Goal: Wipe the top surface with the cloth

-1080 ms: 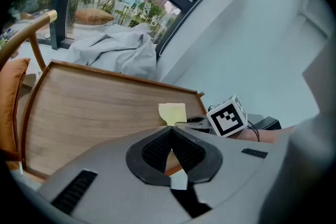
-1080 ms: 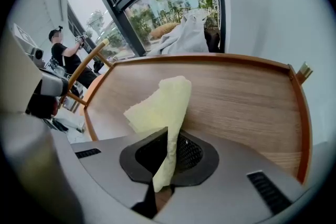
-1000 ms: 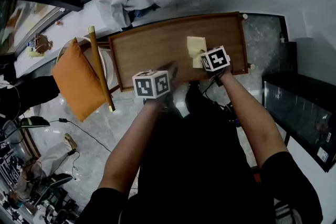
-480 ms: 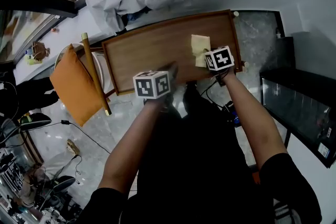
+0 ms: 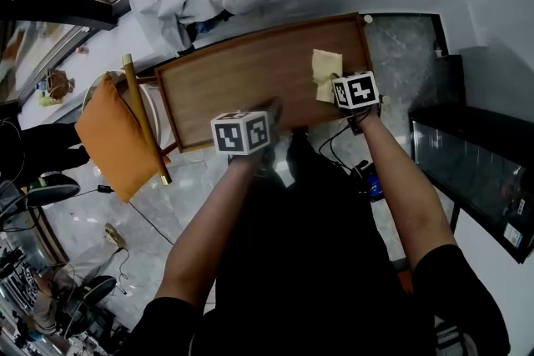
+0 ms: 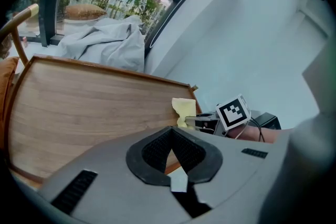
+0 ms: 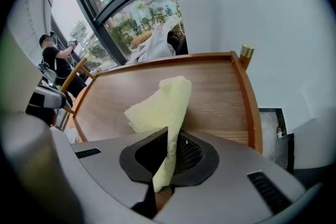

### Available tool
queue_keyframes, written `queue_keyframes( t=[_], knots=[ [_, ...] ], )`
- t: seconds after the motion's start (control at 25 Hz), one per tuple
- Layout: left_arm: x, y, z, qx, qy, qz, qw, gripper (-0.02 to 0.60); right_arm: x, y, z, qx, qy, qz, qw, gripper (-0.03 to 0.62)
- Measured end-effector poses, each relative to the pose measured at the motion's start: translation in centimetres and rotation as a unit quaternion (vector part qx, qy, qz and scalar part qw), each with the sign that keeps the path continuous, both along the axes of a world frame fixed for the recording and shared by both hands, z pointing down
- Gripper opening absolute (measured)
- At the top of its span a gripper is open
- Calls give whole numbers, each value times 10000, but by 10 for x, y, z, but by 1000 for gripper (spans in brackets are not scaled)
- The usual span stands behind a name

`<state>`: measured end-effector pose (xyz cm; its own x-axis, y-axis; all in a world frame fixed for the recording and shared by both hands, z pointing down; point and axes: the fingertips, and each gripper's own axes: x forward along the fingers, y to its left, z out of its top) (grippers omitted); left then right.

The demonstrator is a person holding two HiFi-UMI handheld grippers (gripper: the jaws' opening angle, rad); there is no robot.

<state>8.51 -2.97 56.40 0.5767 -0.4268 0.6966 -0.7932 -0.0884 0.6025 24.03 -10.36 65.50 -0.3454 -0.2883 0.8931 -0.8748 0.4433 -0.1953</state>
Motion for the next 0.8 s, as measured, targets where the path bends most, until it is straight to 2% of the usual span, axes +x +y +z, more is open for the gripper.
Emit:
queue_keyframes(
  t=[0.16,0.36,0.56,0.8],
  knots=[
    [13,-4,0,20,53,133,9999,9,19,-3,-2,56,184,186,9996,32],
    [27,-6,2,16,123,321,9994,9,48,-7,-5,141,705,405,9966,32],
    [34,-3,2,-2,117,410,9991,9,58,-11,-10,223,949,531,9938,32],
    [27,4,1,-11,93,363,9993,9,87,-18,-18,273,1512,1234,9804,32]
  ],
)
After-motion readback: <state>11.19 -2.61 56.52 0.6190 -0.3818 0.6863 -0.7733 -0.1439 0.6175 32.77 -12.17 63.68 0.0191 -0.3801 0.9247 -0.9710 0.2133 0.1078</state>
